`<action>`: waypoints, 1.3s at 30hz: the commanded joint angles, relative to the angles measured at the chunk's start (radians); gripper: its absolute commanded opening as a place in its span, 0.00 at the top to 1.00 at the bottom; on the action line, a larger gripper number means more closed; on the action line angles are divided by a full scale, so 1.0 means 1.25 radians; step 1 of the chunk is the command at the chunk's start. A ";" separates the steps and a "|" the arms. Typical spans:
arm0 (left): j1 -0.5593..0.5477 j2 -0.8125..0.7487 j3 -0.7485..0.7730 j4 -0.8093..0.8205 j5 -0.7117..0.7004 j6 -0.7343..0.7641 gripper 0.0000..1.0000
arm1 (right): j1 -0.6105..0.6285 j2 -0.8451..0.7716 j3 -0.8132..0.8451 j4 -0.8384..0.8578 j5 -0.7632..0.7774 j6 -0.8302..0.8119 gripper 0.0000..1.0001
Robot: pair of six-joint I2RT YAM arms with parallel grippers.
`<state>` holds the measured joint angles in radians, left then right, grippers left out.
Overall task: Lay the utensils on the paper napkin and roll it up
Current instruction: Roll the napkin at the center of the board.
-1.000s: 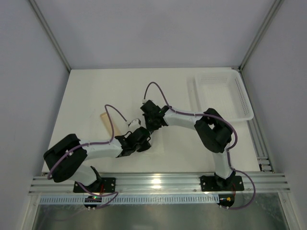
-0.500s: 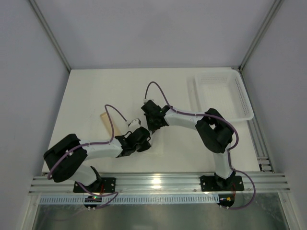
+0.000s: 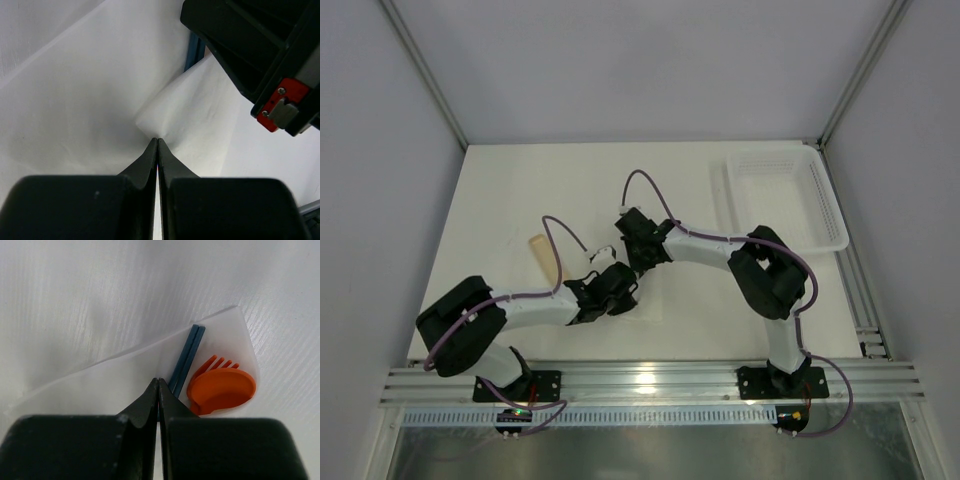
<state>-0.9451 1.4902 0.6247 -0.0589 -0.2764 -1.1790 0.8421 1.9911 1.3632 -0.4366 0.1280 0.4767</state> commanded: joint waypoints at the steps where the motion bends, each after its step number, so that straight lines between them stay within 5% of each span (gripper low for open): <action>1: -0.004 0.040 -0.015 -0.105 -0.022 -0.004 1.00 | 0.000 -0.033 0.021 -0.008 0.025 -0.008 0.96; 21: -0.004 0.035 -0.019 -0.117 -0.027 -0.016 1.00 | 0.000 -0.077 -0.027 0.012 0.028 -0.002 0.96; 39: -0.004 0.023 -0.037 -0.094 -0.021 -0.025 1.00 | -0.001 -0.258 -0.267 0.186 -0.187 0.011 0.96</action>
<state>-0.9451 1.4895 0.6228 -0.0647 -0.2802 -1.2205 0.8413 1.6989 1.0672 -0.2829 -0.0151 0.4744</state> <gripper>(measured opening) 0.002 0.037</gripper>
